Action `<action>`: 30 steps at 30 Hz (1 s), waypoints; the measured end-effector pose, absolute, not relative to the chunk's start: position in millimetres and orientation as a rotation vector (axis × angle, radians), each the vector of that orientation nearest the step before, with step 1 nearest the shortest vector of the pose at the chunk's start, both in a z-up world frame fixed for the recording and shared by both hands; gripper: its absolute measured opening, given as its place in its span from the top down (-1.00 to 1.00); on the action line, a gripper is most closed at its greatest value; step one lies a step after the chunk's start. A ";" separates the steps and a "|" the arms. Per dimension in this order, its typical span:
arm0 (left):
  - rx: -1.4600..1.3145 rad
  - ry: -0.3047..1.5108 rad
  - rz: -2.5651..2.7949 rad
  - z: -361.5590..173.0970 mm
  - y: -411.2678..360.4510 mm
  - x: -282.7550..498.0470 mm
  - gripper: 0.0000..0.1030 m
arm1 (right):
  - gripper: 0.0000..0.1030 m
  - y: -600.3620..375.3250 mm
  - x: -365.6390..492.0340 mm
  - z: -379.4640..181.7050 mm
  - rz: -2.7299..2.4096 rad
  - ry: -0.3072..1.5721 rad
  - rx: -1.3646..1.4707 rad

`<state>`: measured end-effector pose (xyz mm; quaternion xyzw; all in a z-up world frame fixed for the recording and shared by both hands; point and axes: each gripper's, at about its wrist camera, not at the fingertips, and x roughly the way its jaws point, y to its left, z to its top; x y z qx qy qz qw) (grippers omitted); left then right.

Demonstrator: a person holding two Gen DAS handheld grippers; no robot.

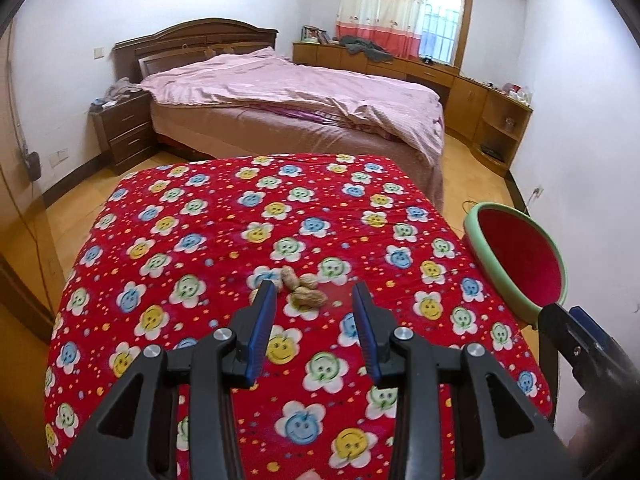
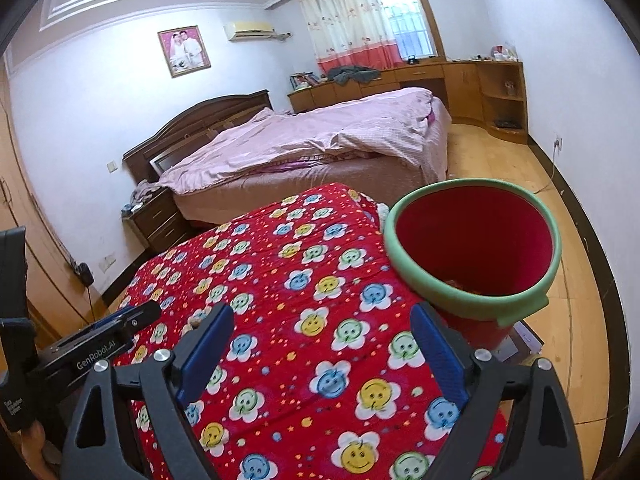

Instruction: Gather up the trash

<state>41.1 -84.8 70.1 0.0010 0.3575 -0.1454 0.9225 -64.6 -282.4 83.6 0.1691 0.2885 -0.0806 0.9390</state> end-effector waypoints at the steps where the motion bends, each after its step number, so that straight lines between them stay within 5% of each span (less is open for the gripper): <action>1: 0.002 0.733 -0.293 69.5 -82.6 40.0 0.24 | -0.77 -279.8 -64.8 82.5 -0.163 0.591 0.341; 30: -0.013 0.704 -0.241 64.9 -61.4 28.5 0.24 | -0.77 -259.2 -67.7 75.2 -0.146 0.602 0.313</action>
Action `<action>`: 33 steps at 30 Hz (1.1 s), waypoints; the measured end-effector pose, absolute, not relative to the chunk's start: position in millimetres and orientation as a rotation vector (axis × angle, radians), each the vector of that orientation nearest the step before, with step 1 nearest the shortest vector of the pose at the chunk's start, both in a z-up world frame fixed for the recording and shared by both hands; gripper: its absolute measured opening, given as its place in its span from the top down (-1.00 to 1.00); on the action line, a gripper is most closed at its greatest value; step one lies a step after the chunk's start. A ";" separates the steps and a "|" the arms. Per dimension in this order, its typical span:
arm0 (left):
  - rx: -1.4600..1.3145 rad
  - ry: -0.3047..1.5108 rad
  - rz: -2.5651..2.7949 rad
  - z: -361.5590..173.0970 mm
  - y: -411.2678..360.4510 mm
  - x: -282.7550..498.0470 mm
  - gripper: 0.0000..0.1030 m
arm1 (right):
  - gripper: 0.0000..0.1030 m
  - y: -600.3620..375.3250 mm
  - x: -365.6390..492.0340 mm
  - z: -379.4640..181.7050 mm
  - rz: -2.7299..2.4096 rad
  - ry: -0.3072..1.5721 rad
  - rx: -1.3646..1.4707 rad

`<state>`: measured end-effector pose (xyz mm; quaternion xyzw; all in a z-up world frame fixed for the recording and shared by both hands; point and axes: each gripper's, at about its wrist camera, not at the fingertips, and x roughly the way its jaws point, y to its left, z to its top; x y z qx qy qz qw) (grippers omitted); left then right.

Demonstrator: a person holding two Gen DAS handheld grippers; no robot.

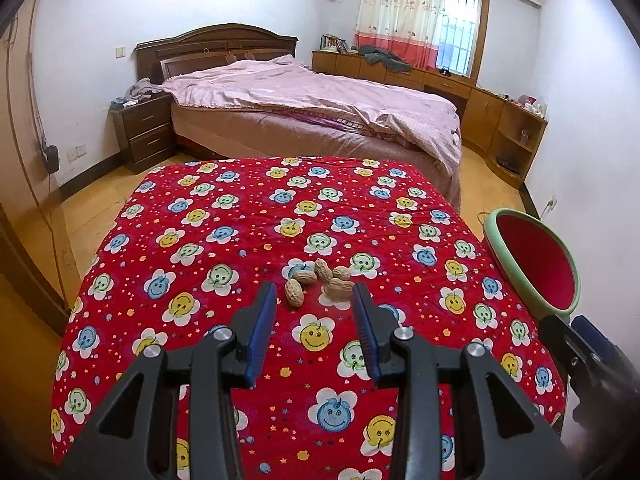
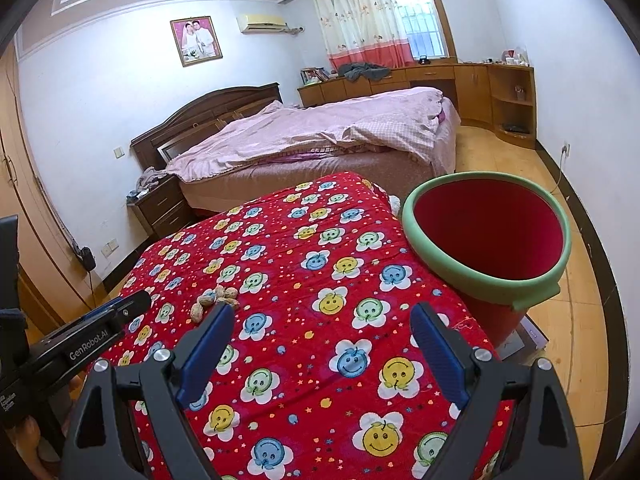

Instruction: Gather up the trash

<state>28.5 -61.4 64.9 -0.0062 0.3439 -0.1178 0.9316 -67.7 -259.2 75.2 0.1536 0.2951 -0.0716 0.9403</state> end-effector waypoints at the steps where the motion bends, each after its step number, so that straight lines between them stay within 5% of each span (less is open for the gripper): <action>1: -0.013 0.703 -0.240 65.2 -60.9 28.4 0.24 | -0.77 -258.9 -67.7 74.9 -0.146 0.603 0.314; 33: -0.015 0.696 -0.230 67.7 -57.1 28.1 0.24 | -0.77 -258.3 -67.8 75.2 -0.146 0.601 0.313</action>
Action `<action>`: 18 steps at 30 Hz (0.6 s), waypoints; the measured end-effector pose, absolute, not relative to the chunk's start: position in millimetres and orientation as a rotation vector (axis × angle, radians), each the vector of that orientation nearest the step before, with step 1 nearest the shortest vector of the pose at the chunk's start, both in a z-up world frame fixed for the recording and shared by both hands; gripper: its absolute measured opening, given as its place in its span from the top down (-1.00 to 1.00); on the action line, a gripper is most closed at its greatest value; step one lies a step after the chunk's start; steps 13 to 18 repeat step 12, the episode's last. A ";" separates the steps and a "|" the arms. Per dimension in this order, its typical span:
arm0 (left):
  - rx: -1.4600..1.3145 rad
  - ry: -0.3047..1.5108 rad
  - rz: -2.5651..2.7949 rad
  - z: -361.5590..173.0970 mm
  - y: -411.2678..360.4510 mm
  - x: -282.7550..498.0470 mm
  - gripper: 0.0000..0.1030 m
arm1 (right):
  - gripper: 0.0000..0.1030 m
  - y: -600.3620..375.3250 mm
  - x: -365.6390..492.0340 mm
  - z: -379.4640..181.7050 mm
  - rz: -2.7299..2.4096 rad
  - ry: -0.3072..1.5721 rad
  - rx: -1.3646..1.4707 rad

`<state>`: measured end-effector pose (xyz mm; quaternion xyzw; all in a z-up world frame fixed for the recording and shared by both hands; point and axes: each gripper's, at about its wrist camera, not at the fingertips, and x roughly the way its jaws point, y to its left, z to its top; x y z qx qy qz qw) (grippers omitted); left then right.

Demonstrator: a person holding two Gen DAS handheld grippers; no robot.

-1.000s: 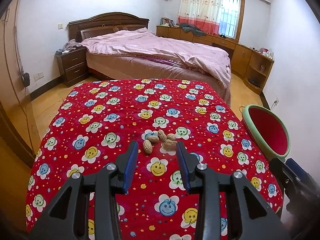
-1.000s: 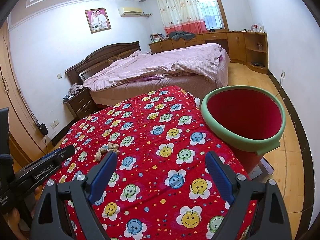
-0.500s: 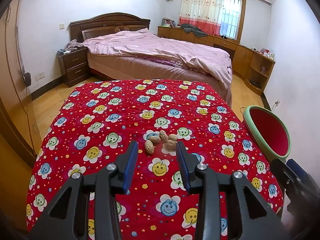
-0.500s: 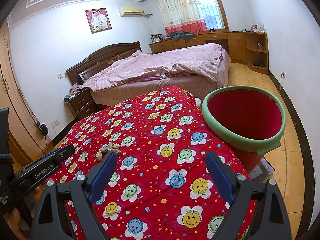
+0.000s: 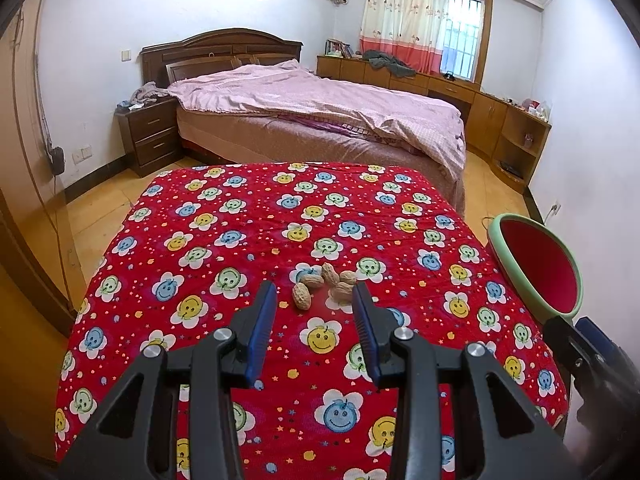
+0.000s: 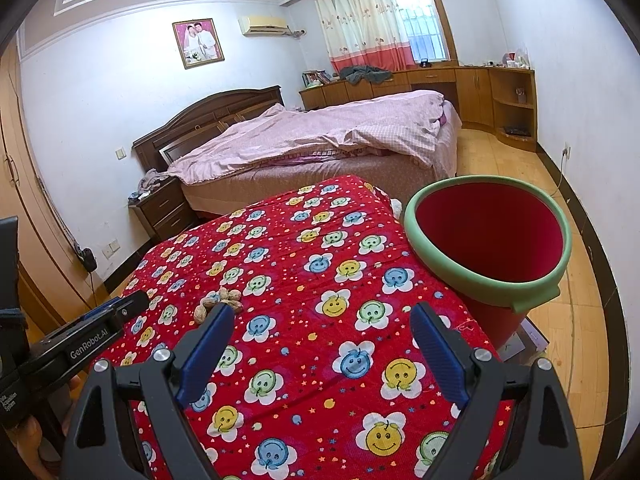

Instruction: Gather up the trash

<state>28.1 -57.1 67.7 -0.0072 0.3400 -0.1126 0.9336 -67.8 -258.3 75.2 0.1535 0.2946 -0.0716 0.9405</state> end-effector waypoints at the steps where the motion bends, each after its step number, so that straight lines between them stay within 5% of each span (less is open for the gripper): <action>1: -0.015 0.694 -0.230 68.7 -55.8 29.1 0.24 | -0.77 -258.1 -67.7 75.0 -0.146 0.600 0.313; 18: -0.009 0.677 -0.217 73.8 -51.9 31.3 0.24 | -0.77 -254.7 -64.5 80.6 -0.149 0.592 0.310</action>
